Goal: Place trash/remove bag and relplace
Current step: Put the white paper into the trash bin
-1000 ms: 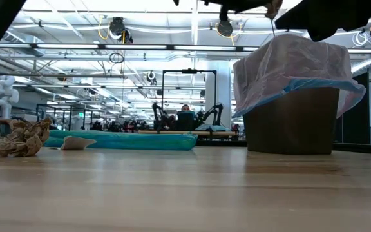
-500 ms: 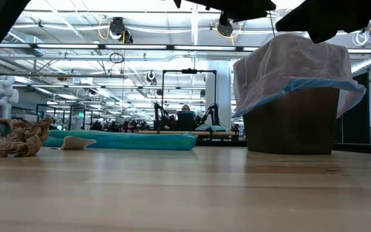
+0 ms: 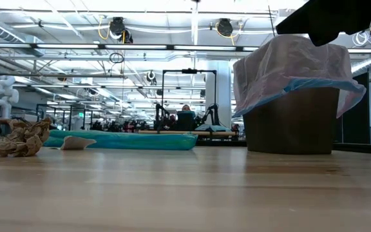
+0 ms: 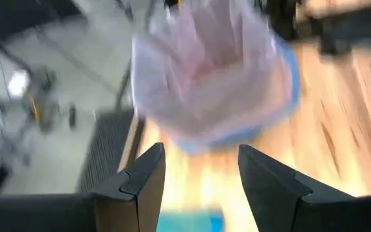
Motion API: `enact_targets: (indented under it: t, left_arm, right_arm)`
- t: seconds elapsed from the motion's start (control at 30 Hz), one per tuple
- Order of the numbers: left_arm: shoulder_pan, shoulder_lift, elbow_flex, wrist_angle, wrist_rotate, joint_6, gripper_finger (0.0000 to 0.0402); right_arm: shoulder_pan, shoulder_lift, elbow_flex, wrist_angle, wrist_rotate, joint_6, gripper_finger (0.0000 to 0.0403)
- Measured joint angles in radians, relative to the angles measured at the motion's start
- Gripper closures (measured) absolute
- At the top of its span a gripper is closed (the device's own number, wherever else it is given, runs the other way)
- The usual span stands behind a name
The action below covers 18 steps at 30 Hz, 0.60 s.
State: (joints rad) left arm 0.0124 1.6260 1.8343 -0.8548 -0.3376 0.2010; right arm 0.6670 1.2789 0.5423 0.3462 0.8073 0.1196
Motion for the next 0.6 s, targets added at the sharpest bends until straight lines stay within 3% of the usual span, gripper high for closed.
enact_targets:
  t: [0.3,0.6]
  left_arm:
    - [-0.034,-0.066,-0.012,-0.522,-0.012,-0.41,0.021]
    - [-0.048,-0.066,-0.218,-0.63,-0.125,-0.615,0.021]
  right_arm:
    - [-0.007,0.0,0.0,0.002,0.0,0.004,0.0403]
    - [-0.014,0.0,0.0,0.0,-0.001,0.012,0.0403]
